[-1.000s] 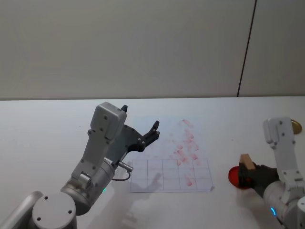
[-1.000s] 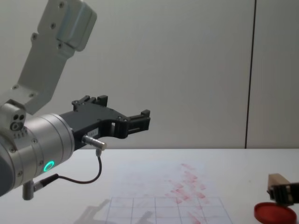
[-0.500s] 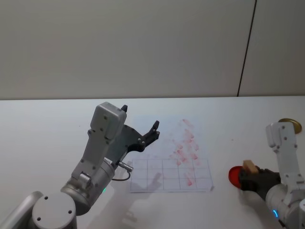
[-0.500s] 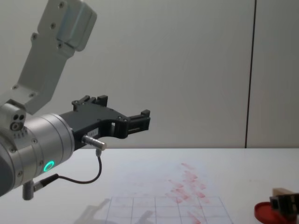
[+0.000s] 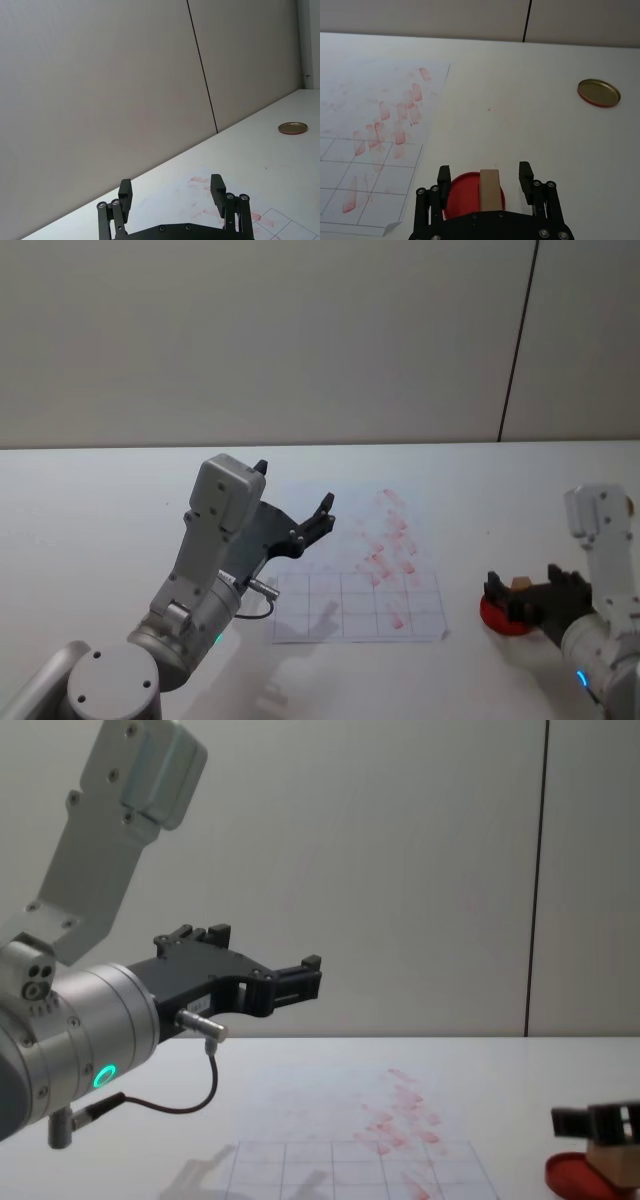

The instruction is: Use the one hand to pick up the stamp and affix it onto the A4 paper.

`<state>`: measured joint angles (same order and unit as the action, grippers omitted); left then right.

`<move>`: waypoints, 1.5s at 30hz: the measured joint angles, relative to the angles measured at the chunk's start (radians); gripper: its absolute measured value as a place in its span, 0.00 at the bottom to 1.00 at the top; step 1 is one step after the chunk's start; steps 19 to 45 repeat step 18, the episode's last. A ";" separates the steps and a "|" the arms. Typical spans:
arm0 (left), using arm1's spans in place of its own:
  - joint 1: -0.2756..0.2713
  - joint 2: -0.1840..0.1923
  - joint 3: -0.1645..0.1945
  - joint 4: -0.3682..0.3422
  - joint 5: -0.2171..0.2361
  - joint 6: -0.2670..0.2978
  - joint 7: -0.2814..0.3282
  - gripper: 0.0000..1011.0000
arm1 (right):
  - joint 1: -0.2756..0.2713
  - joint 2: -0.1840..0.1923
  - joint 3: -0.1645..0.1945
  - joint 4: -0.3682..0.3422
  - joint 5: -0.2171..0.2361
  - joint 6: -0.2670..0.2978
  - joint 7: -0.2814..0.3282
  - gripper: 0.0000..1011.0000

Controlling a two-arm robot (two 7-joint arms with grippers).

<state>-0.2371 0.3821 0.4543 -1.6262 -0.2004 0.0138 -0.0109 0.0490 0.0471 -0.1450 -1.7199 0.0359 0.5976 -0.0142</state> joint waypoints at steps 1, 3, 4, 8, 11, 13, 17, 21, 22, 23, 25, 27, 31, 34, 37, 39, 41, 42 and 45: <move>0.000 0.000 0.000 0.000 0.000 0.000 0.000 0.98 | -0.004 0.001 0.000 -0.011 -0.004 -0.010 0.001 0.83; 0.000 0.000 0.000 0.000 0.000 0.000 0.000 0.98 | -0.010 0.004 0.000 -0.027 -0.010 -0.027 0.002 0.88; 0.000 0.000 0.000 0.000 0.000 0.000 0.000 0.98 | -0.010 0.004 0.000 -0.027 -0.010 -0.027 0.002 0.88; 0.000 0.000 0.000 0.000 0.000 0.000 0.000 0.98 | -0.028 0.011 0.000 -0.067 -0.022 -0.063 0.006 0.99; 0.000 0.000 0.000 0.000 0.000 0.000 0.000 0.98 | -0.039 0.017 0.001 -0.093 -0.029 -0.089 0.007 0.99; 0.000 0.000 0.000 0.000 0.000 0.000 0.000 0.98 | -0.050 0.023 0.003 -0.115 -0.035 -0.110 0.008 0.99; 0.000 0.000 0.000 0.000 0.000 0.000 0.000 0.98 | -0.066 0.032 0.006 -0.152 -0.043 -0.139 0.009 0.99; 0.000 0.000 0.000 0.000 0.000 0.000 0.000 0.98 | -0.069 0.034 0.007 -0.158 -0.045 -0.143 0.010 0.99; 0.000 0.000 0.000 0.000 0.000 0.000 0.000 0.98 | -0.069 0.034 0.007 -0.158 -0.045 -0.143 0.010 0.99; 0.000 0.000 0.000 0.000 0.000 0.000 0.000 0.98 | -0.069 0.034 0.007 -0.158 -0.045 -0.143 0.010 0.99; 0.000 0.000 0.000 0.000 0.000 0.000 0.000 0.98 | -0.069 0.034 0.007 -0.158 -0.045 -0.143 0.010 0.99; 0.000 0.000 0.000 0.000 0.000 0.000 0.000 0.98 | -0.069 0.034 0.007 -0.158 -0.045 -0.143 0.010 0.99; 0.000 0.000 0.000 0.000 0.000 0.000 0.000 0.98 | -0.069 0.034 0.007 -0.158 -0.045 -0.143 0.010 0.99; 0.000 0.000 0.000 0.000 0.000 0.000 0.000 0.98 | -0.069 0.034 0.007 -0.158 -0.045 -0.143 0.010 0.99; 0.000 0.000 0.000 0.000 0.000 0.000 0.000 0.98 | -0.069 0.034 0.007 -0.158 -0.045 -0.143 0.010 0.99; 0.000 0.000 0.000 0.000 0.000 0.000 0.000 0.98 | -0.069 0.034 0.007 -0.158 -0.045 -0.143 0.010 0.99; 0.000 0.000 0.000 0.000 0.000 0.000 0.000 0.98 | -0.069 0.034 0.007 -0.158 -0.045 -0.143 0.010 0.99; 0.000 0.000 0.000 0.000 0.000 0.000 0.000 0.98 | -0.069 0.034 0.007 -0.158 -0.045 -0.143 0.010 0.99; 0.000 0.000 0.000 0.000 0.000 0.000 0.000 0.98 | -0.069 0.034 0.007 -0.158 -0.045 -0.143 0.010 0.99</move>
